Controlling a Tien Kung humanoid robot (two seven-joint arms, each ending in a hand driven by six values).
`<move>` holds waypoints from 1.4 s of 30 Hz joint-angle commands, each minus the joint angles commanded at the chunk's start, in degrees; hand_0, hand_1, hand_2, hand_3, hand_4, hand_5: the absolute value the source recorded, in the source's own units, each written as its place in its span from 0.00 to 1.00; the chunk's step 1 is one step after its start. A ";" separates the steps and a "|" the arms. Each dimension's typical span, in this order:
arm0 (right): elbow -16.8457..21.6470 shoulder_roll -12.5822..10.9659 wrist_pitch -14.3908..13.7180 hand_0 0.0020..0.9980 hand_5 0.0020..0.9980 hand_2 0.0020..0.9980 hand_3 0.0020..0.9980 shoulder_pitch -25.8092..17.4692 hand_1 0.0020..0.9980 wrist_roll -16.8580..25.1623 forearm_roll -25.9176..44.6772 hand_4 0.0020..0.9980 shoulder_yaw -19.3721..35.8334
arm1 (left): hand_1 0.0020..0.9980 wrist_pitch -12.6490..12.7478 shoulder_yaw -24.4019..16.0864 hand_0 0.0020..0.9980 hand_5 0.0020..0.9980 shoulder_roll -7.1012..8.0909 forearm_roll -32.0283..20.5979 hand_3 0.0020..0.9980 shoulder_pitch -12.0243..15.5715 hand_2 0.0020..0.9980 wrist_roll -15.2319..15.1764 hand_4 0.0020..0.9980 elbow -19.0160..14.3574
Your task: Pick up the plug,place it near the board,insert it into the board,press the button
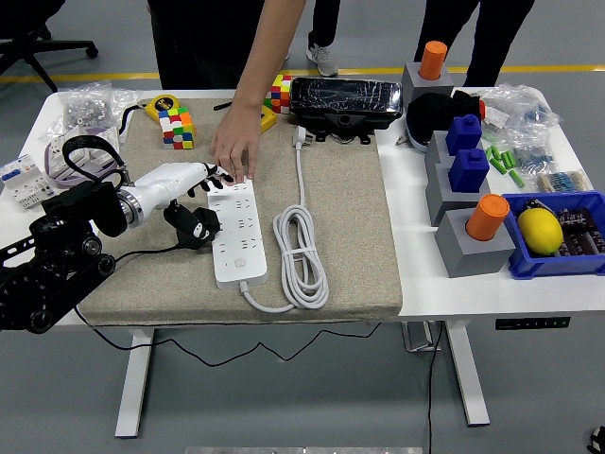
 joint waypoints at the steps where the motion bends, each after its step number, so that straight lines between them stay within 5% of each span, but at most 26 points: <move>1: 0.00 0.02 0.00 0.78 0.91 0.72 0.75 0.01 0.72 0.00 -0.03 1.00 0.02 | 0.71 0.03 -0.04 0.51 0.07 0.05 0.04 0.82 -0.09 0.77 -0.01 1.00 -0.08; 31: 0.00 -0.08 0.04 0.78 0.91 0.72 0.75 0.12 0.72 -0.01 0.38 1.00 -0.22 | 0.71 0.02 -3.92 0.51 0.09 0.56 2.23 0.81 -1.74 0.77 0.52 1.00 -2.72; 32: 0.00 -0.07 0.03 0.78 0.91 0.72 0.75 0.10 0.72 0.01 0.46 1.00 -0.25 | 0.73 0.08 -4.77 0.59 0.41 0.46 2.36 0.81 -1.47 0.76 0.62 1.00 -3.19; 37: 0.00 0.12 0.24 0.78 0.91 0.72 0.75 -0.13 0.72 -0.03 0.71 1.00 -0.31 | 0.73 5.92 -15.29 0.59 0.41 -2.65 -0.05 0.81 4.62 0.76 0.06 1.00 -9.78; 38: 0.00 0.16 0.28 0.78 0.91 0.72 0.75 -0.19 0.72 -0.07 0.67 1.00 -0.29 | 0.91 7.81 -17.52 0.86 0.91 -3.60 -0.49 0.89 6.16 0.88 -0.28 1.00 -11.41; 42: 0.00 0.42 0.43 0.78 0.91 0.72 0.75 -0.50 0.72 -0.04 0.74 1.00 -0.32 | 0.91 16.55 -26.52 0.86 0.91 -7.49 -5.12 0.89 11.57 0.88 -2.60 1.00 -17.53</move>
